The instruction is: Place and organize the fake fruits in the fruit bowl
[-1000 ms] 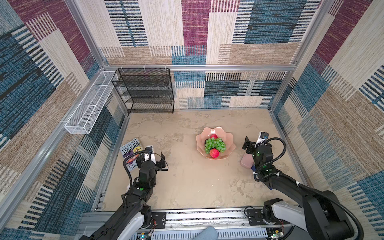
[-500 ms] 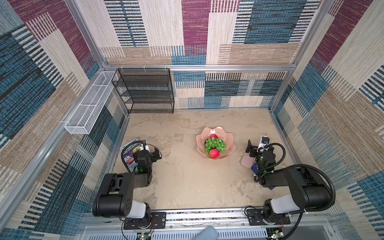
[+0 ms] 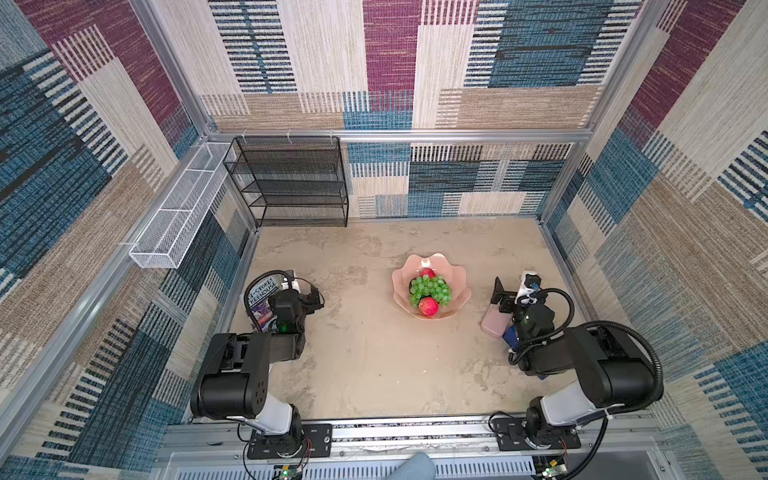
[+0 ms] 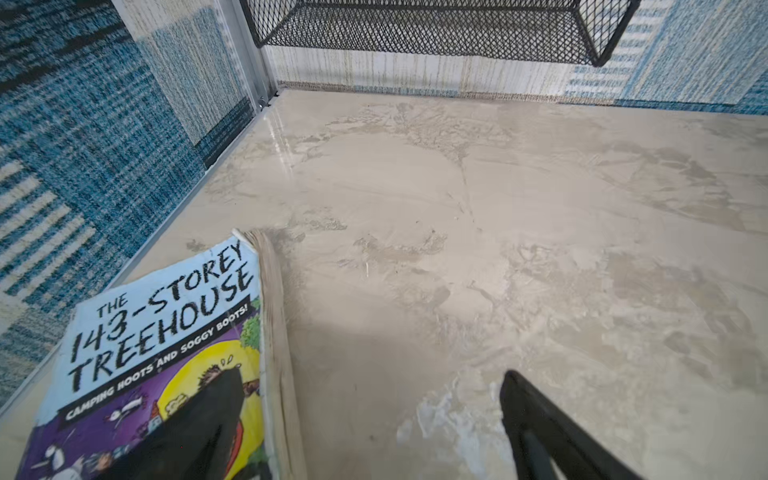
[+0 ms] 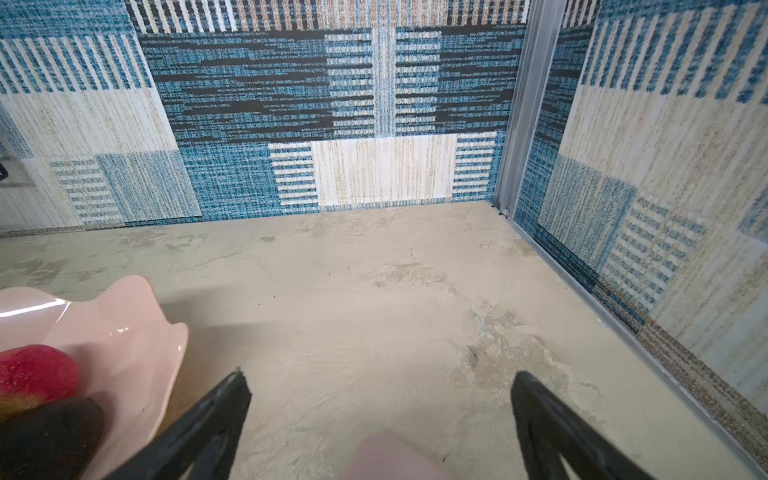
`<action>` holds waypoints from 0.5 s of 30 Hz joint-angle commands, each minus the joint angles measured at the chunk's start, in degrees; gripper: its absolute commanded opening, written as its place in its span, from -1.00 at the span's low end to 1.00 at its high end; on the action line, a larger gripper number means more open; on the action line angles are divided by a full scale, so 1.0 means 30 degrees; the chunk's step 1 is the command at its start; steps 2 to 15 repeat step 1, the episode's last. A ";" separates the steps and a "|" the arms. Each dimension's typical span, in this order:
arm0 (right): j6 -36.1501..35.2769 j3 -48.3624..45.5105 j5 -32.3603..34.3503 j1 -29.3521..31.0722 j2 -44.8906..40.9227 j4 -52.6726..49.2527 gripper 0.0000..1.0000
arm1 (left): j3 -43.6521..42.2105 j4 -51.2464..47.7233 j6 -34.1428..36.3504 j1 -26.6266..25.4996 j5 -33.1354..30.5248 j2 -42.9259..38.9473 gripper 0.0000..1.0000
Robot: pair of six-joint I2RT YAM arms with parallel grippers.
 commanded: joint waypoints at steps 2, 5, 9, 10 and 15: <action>-0.0106 0.0013 -0.0122 -0.0023 -0.0002 0.0789 0.99 | -0.0136 0.0761 0.0221 0.0040 0.0090 -0.0093 0.98; -0.0106 0.0013 -0.0122 -0.0023 -0.0002 0.0789 0.99 | -0.0136 0.0761 0.0221 0.0040 0.0090 -0.0093 0.98; -0.0106 0.0013 -0.0122 -0.0023 -0.0002 0.0789 0.99 | -0.0136 0.0761 0.0221 0.0040 0.0090 -0.0093 0.98; -0.0106 0.0013 -0.0122 -0.0023 -0.0002 0.0789 0.99 | -0.0136 0.0761 0.0221 0.0040 0.0090 -0.0093 0.98; -0.0106 0.0013 -0.0122 -0.0023 -0.0002 0.0789 0.99 | -0.0136 0.0761 0.0221 0.0040 0.0090 -0.0093 0.98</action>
